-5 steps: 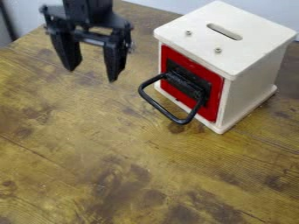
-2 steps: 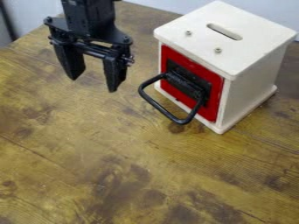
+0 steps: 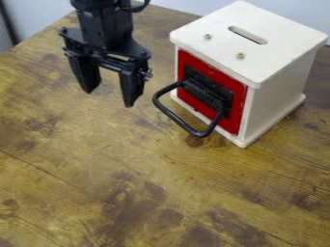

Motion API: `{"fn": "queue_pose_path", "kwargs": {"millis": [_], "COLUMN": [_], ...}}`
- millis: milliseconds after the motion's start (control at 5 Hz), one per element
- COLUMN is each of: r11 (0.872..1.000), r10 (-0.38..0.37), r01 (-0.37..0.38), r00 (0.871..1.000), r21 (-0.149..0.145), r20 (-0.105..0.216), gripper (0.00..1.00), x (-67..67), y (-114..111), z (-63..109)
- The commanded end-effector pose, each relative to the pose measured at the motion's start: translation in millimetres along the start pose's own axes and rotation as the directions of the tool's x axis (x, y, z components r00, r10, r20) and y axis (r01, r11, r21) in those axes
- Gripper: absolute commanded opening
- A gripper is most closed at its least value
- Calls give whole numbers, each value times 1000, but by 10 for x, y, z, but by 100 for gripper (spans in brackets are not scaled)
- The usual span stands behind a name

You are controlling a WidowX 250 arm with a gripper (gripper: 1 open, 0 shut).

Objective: Close the drawer

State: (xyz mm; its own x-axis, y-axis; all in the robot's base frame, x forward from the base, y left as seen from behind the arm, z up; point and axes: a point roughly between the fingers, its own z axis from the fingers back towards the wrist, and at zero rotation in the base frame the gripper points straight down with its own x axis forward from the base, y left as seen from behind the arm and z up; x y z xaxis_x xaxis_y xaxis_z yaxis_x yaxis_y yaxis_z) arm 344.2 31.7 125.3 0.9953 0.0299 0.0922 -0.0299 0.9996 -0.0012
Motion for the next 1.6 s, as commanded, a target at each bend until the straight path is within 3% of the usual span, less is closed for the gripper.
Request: {"fn": "queue_pose_path", "kwargs": {"millis": [0, 200, 400, 600, 1000, 1200, 1400], "r11": [1000, 999, 999, 1000, 998, 997, 999], "r10": [-14, -32, -46, -10, 55, 80, 54], "r01": [14, 32, 46, 9, -56, -82, -54], "r00": [997, 996, 996, 995, 991, 991, 992], "r21": [-1, -1, 0, 6, 7, 8, 3], "r20": [80, 80, 78, 96, 118, 111, 112], "gripper": [100, 100, 0, 100, 100, 100, 100], "x": [144, 88, 25, 54, 116, 118, 108], "y": [-46, -118, -186, -182, -157, -155, -219], "z": [160, 135, 121, 191, 256, 304, 316]}}
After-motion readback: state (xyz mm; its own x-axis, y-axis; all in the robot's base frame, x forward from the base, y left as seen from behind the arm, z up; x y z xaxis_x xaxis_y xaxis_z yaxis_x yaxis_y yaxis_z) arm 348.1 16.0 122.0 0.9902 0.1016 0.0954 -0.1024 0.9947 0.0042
